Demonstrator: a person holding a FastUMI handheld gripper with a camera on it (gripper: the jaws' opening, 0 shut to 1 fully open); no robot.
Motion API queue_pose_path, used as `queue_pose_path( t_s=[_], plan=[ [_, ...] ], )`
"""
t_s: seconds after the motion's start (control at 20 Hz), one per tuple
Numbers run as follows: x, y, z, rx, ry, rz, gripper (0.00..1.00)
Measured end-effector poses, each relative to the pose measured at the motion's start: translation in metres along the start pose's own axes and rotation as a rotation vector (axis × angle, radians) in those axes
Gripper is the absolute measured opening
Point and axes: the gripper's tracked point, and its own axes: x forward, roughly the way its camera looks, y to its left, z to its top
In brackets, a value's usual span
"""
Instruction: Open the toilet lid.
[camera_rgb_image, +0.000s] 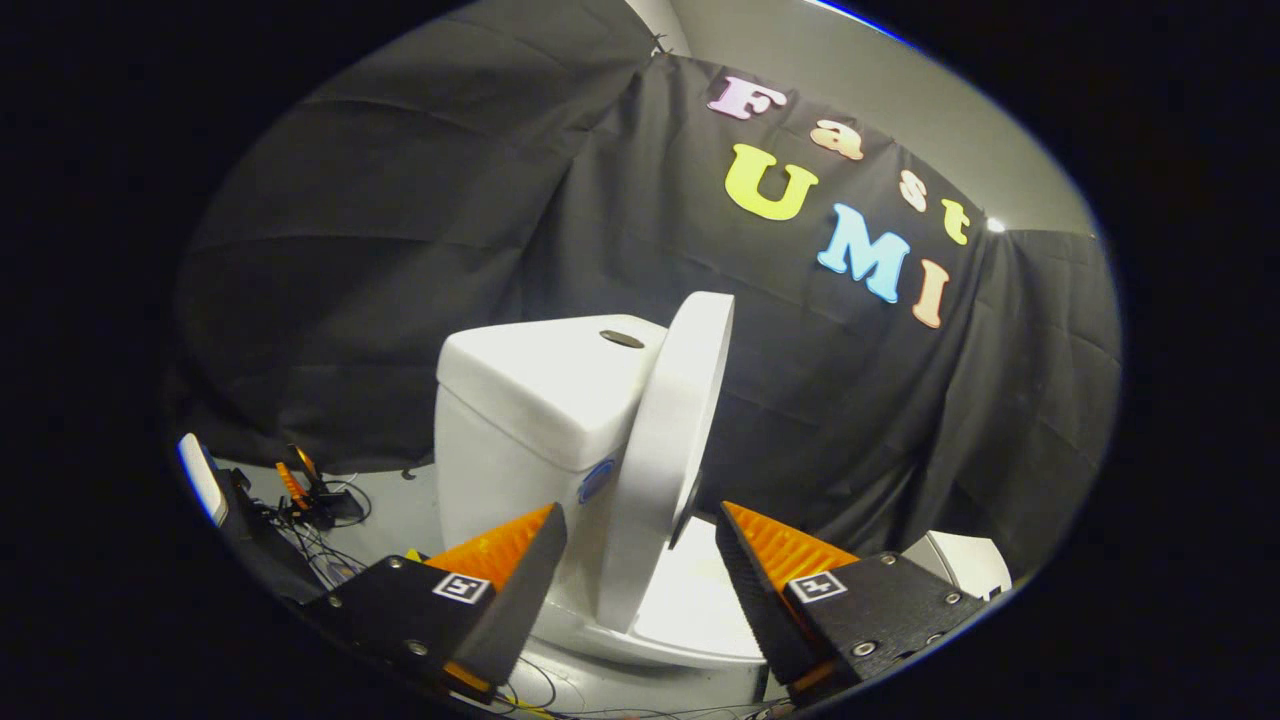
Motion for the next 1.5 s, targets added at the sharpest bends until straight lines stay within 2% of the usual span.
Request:
queue_pose_path(
  t_s=[0.05,0.35,0.6,0.8,1.15,1.5],
  plan=[
    [-0.005,-0.002,-0.001,0.016,-0.004,0.016,0.95],
    [-0.041,-0.046,0.034,0.178,-0.111,0.049,0.95],
    [-0.065,-0.124,0.058,0.284,-0.195,0.011,0.95],
    [-0.083,-0.175,0.065,0.343,-0.251,0.033,0.95],
    [-0.118,-0.269,0.043,0.469,-0.313,-0.010,0.95],
    [-0.151,-0.326,0.007,0.546,-0.341,-0.056,0.95]
  ],
)
